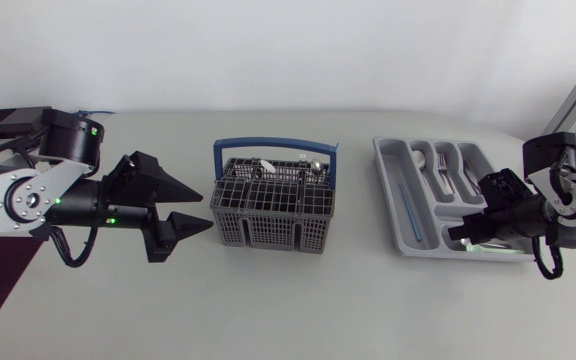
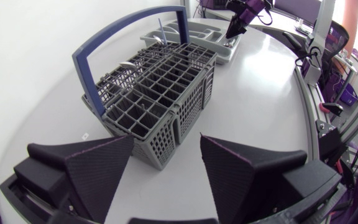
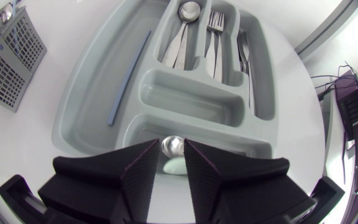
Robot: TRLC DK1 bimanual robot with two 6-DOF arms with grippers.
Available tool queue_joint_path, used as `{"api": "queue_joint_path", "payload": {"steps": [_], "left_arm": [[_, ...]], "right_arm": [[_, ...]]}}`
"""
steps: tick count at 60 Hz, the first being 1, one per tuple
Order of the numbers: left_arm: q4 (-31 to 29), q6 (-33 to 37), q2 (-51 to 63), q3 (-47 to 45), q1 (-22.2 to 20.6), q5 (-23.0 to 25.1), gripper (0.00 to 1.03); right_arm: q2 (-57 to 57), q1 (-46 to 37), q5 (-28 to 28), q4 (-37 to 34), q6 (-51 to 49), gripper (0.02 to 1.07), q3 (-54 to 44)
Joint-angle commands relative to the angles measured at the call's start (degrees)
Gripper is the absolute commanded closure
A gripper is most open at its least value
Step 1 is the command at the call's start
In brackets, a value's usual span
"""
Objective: Unload the cutlery basket into the drawer organizer.
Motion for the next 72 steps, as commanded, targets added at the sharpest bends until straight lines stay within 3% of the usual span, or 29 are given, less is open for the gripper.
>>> {"api": "queue_joint_path", "payload": {"steps": [1,8,13,20,23,34,45,65,72], "left_arm": [[-0.4,0.8,0.3,0.6,-1.0,-0.1,0.14],[0.0,0.1,0.9,1.2,-2.0,-0.5,0.14],[0.6,-1.0,1.4,1.9,-2.7,-0.6,0.14],[4.0,-4.9,3.2,3.1,-3.9,-1.6,0.14],[5.4,-6.6,4.2,3.6,-4.9,-2.4,0.14],[8.3,-12.2,7.2,5.8,-7.4,-3.3,0.14],[8.3,-14.7,10.5,8.4,-8.2,-3.3,0.15],[8.0,-14.7,15.6,10.2,-7.4,-3.2,0.15],[7.6,-14.6,16.2,10.3,-7.7,-3.2,0.15]], "right_arm": [[-2.7,0.9,0.3,-0.5,-0.7,0.54,-0.5],[-9.2,3.7,-2.3,-3.4,0.0,0.51,-0.1],[-14.6,6.9,-8.4,-5.4,1.5,0.51,-0.1],[-20.7,15.7,-15.0,-5.4,6.3,0.51,0.4],[-20.9,19.4,-15.3,-4.8,8.7,0.51,1.0],[-14.2,28.1,-25.4,0.2,15.7,0.51,4.8],[-2.1,30.4,-32.9,3.5,18.1,0.51,10.6],[12.2,31.0,-33.3,3.4,18.6,0.51,16.6],[12.0,30.5,-32.7,2.7,18.6,0.51,16.7]]}}
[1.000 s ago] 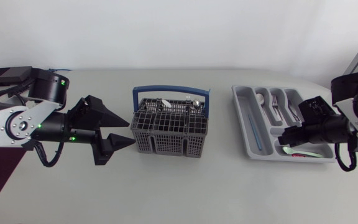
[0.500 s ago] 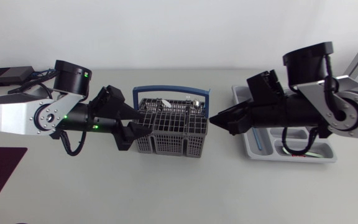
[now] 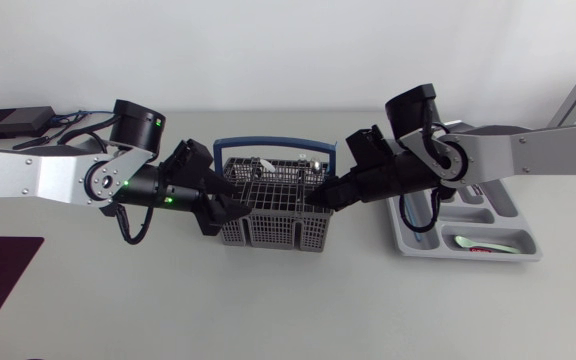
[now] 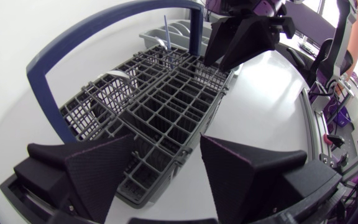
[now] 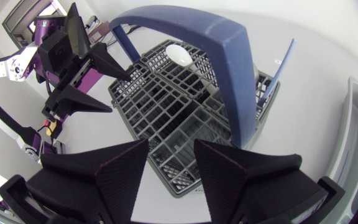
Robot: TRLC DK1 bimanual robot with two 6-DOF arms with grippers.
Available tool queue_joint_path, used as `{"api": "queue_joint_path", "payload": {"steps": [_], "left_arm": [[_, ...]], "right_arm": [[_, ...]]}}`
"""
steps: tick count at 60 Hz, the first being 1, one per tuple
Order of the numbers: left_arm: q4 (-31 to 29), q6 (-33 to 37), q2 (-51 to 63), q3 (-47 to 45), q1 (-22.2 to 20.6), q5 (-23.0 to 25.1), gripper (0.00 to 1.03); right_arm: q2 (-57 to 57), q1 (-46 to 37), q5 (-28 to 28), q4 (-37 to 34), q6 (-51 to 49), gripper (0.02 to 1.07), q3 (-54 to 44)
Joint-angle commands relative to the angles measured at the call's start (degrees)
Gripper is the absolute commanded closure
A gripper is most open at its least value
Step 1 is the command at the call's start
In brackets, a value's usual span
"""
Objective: Unload the cutlery basket into the drawer organizer.
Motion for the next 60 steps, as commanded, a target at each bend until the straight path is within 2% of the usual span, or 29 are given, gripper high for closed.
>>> {"api": "queue_joint_path", "payload": {"steps": [1,13,22,34,48,51,60], "left_arm": [[-0.5,-1.2,1.2,1.1,0.2,0.1,0.15],[-5.2,-0.4,-9.9,-1.5,1.0,0.2,0.15],[-7.7,3.1,-14.4,-4.9,2.0,0.0,0.15],[-8.9,8.9,-16.8,-10.6,2.3,-2.3,0.15],[-6.4,13.8,-10.6,-13.5,1.8,-4.7,0.17],[-4.5,13.9,-8.7,-14.3,1.5,-5.2,0.24],[1.2,13.5,-2.2,-14.4,-0.1,-8.0,0.52]], "right_arm": [[-0.1,-0.5,0.7,-1.0,1.5,0.51,0.0],[-12.3,-4.0,-2.9,-3.9,1.3,0.51,-2.6],[-12.5,-9.0,-3.5,-3.4,0.3,0.51,-3.5],[-2.3,-13.8,-3.5,-1.6,-0.5,0.51,2.3],[15.9,-14.2,-2.5,-2.9,0.4,0.52,18.0],[19.0,-14.0,-2.1,-3.7,0.4,0.59,21.4],[28.1,-13.8,-2.1,-6.7,1.6,0.91,31.5]]}}
